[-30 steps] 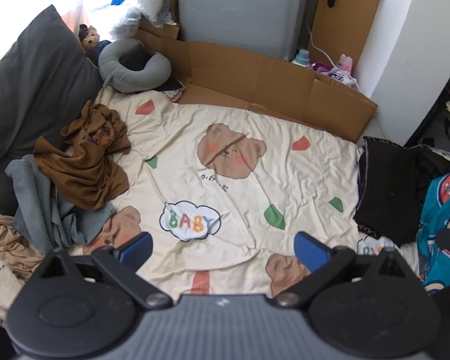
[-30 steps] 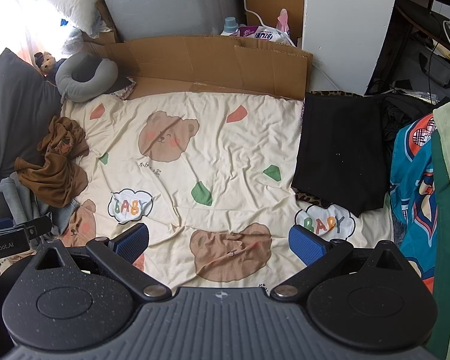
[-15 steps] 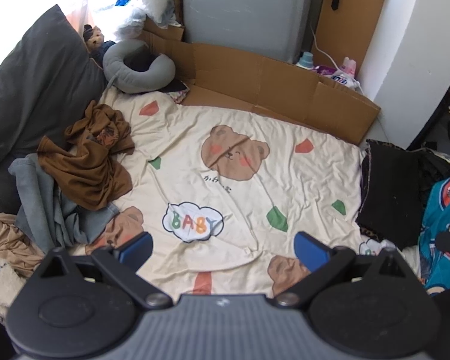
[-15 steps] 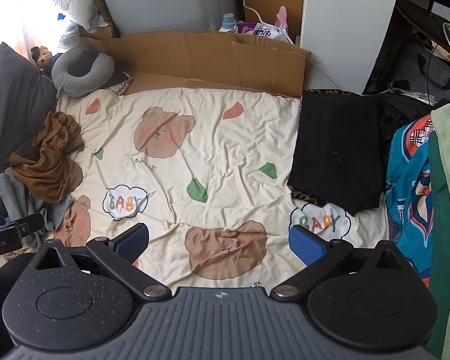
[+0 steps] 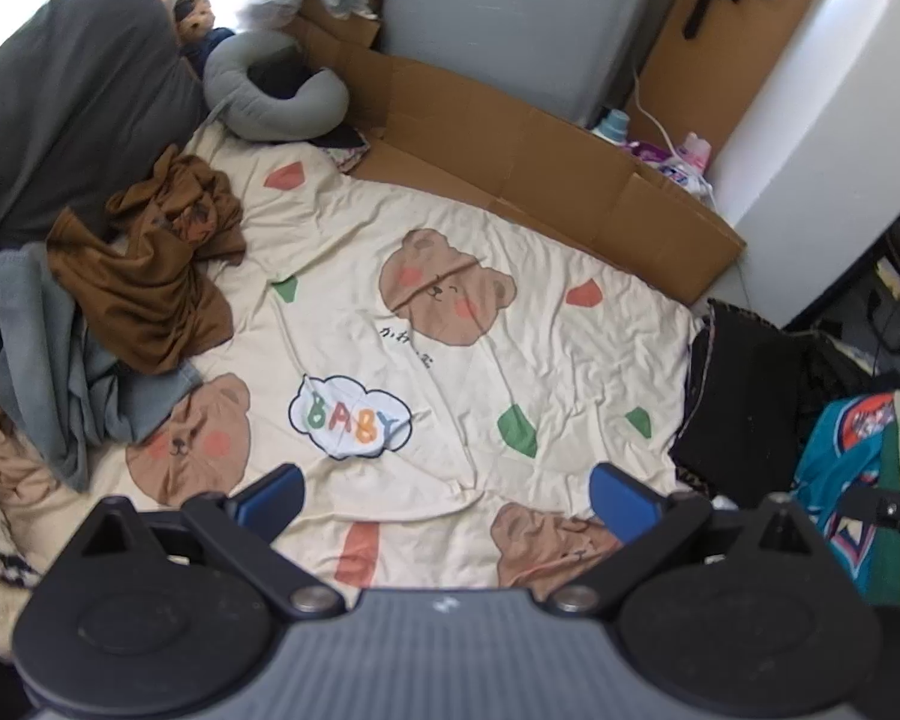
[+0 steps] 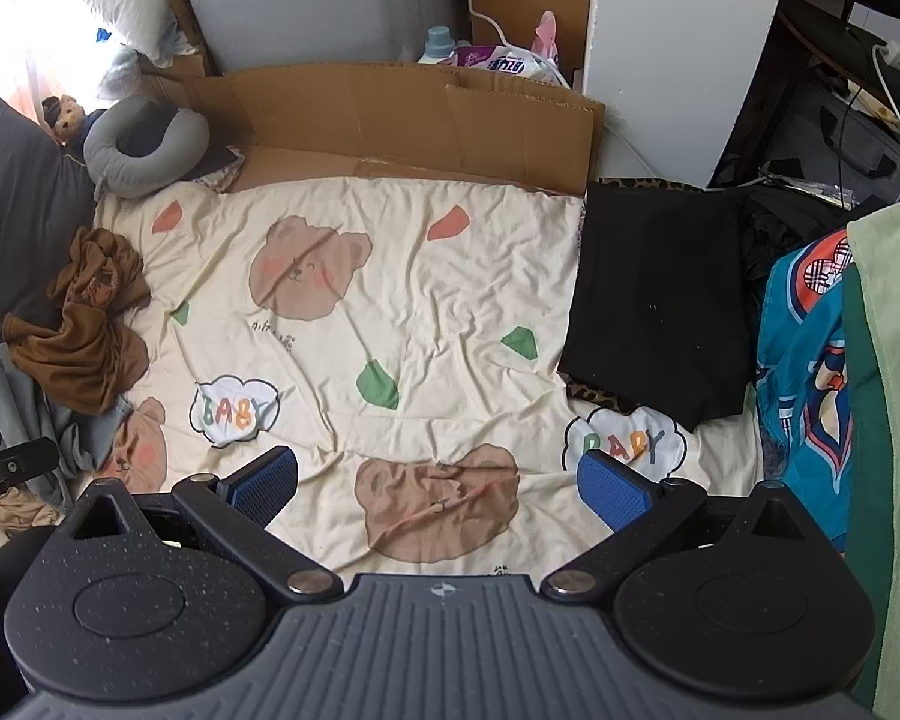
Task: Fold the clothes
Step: 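Move the left tool toward the brown garment on the clothes pile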
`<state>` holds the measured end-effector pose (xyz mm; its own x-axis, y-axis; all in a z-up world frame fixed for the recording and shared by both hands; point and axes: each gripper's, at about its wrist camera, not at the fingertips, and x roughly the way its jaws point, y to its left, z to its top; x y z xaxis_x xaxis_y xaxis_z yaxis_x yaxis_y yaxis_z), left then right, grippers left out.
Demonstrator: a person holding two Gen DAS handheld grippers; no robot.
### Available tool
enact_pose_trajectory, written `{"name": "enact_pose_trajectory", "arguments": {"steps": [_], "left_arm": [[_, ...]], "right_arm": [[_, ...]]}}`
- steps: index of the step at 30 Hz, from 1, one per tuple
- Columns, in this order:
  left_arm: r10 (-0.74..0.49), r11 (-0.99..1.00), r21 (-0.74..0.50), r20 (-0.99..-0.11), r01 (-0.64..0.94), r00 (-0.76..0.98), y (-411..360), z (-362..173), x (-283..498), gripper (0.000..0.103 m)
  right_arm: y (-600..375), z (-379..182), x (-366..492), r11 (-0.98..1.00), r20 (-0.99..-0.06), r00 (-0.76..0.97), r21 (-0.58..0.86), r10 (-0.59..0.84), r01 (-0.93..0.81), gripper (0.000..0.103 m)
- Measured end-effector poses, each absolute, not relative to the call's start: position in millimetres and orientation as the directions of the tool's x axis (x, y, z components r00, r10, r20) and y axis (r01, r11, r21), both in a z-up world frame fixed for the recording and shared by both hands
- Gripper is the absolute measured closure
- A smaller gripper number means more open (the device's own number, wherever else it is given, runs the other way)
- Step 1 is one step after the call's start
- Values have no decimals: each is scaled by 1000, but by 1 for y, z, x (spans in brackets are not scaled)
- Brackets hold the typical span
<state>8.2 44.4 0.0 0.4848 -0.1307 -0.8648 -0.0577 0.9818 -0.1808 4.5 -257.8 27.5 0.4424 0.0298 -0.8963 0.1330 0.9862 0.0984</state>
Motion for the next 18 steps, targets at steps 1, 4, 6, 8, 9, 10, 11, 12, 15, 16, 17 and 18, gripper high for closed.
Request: {"name": "enact_pose_trajectory", "arguments": {"steps": [1, 4, 6, 8, 9, 10, 11, 12, 15, 16, 17, 18], "left_arm": [[-127, 982, -180, -863, -63, 488, 47, 2, 9, 1], [-112, 981, -177, -855, -81, 506, 56, 10, 10, 1], [-107, 977, -187, -848, -106, 519, 65, 18, 10, 1], [-108, 973, -198, -841, -116, 531, 72, 25, 9, 1], [-100, 975, -190, -839, -116, 535, 74, 29, 9, 1], [-91, 977, -181, -838, -116, 538, 77, 33, 8, 1], [-84, 978, -173, -836, -117, 542, 79, 37, 7, 1], [-80, 978, -172, -834, -120, 545, 82, 41, 7, 1], [-73, 976, -175, -828, -132, 556, 94, 52, 4, 1], [-71, 975, -176, -826, -136, 559, 98, 55, 3, 1], [-67, 974, -176, -824, -142, 562, 103, 58, 3, 1], [-62, 973, -175, -824, -150, 563, 109, 62, 3, 1]], "right_arm": [[-259, 29, 5, 986, -895, 445, 99, 30, 132, 1], [-259, 35, 8, 986, -889, 456, 101, 31, 131, 1], [-259, 38, 9, 987, -886, 463, 102, 33, 126, 1], [-260, 41, 8, 986, -883, 468, 107, 36, 125, 1], [-260, 42, 8, 986, -882, 470, 109, 38, 125, 1], [-261, 43, 8, 986, -880, 473, 112, 41, 124, 1], [-262, 45, 7, 985, -878, 476, 118, 46, 123, 1], [-262, 46, 7, 984, -877, 478, 127, 54, 122, 1], [-261, 51, 6, 981, -871, 483, 157, 84, 112, 1], [-259, 53, 6, 982, -868, 489, 159, 90, 102, 1], [-256, 55, 6, 984, -865, 493, 156, 92, 89, 1], [-253, 57, 6, 986, -862, 498, 151, 93, 77, 1]]}}
